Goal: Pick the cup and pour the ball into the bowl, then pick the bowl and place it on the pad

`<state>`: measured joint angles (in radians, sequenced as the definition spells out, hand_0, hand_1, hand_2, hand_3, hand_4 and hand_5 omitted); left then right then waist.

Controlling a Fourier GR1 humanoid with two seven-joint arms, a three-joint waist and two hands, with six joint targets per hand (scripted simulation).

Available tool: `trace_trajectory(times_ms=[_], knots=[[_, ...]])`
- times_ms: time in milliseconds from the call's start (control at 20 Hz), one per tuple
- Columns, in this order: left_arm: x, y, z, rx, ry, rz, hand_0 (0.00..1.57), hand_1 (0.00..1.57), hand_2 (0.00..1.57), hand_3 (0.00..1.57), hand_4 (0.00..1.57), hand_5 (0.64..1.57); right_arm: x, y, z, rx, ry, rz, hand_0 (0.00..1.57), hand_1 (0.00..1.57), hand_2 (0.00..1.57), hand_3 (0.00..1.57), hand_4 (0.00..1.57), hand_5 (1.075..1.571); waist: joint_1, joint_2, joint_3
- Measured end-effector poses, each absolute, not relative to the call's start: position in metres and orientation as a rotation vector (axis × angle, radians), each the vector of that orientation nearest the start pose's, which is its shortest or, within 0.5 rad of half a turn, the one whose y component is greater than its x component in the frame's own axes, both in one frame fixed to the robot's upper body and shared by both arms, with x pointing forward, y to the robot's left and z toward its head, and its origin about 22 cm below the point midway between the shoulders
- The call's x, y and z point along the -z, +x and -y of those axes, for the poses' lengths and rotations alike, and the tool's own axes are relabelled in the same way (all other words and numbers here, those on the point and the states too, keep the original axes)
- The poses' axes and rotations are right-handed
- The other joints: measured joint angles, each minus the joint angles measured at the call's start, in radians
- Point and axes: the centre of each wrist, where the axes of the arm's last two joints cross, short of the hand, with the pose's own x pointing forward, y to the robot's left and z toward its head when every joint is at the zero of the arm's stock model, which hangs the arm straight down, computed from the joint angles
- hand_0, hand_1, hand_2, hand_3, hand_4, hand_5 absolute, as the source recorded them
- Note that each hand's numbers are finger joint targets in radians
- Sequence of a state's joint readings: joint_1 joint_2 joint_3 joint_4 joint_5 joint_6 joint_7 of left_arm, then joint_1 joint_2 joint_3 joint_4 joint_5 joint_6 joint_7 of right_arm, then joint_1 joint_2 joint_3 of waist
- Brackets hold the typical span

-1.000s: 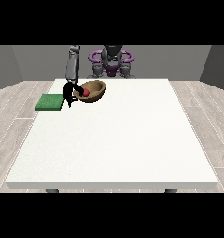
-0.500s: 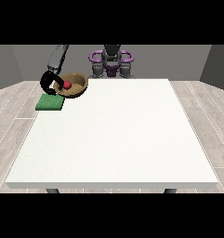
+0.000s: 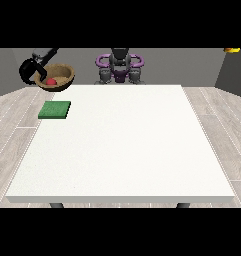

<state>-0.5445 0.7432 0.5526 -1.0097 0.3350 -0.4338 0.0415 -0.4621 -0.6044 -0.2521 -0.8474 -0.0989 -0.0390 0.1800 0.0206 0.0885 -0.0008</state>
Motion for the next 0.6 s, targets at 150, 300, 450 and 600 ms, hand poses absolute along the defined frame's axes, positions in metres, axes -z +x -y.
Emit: trace_trajectory(times_ms=[150, 300, 450, 600], knots=[[-0.193, 0.308, -0.497, 0.001, 0.202, 1.83, 0.0, 0.0, 0.0, 0.0, 1.21, 1.551, -0.081, 0.329, 0.452, 0.113, -0.552, 1.236, 1.57, 1.57, 1.57, 0.58, 1.09, 1.564, 0.005, 0.031, 0.0001], [-0.196, 0.303, -0.505, 0.007, 0.198, 1.848, 0.0, 0.0, 0.0, 0.0, 1.21, 1.555, -0.089, 0.33, 0.46, 0.12, -0.554, 1.25, 1.57, 1.57, 1.57, 0.46, 1.11, 1.567, 0.009, 0.059, 0.0006], [-0.207, 0.3, -0.511, 0.014, 0.199, 1.89, 0.0, 0.0, 0.0, 0.0, 1.21, 1.553, -0.088, 0.327, 0.469, 0.163, -0.543, 1.279, 1.57, 1.57, 1.57, 0.45, 1.07, 1.566, 0.022, 0.099, 0.0008], [-0.21, 0.301, -0.507, 0.022, 0.197, 1.908, 0.0, 0.0, 0.0, 0.0, 1.21, 1.555, -0.07, 0.326, 0.466, 0.201, -0.52, 1.284, 1.57, 1.57, 1.57, 0.45, 1.05, 1.569, 0.036, 0.119, 0.0011]])
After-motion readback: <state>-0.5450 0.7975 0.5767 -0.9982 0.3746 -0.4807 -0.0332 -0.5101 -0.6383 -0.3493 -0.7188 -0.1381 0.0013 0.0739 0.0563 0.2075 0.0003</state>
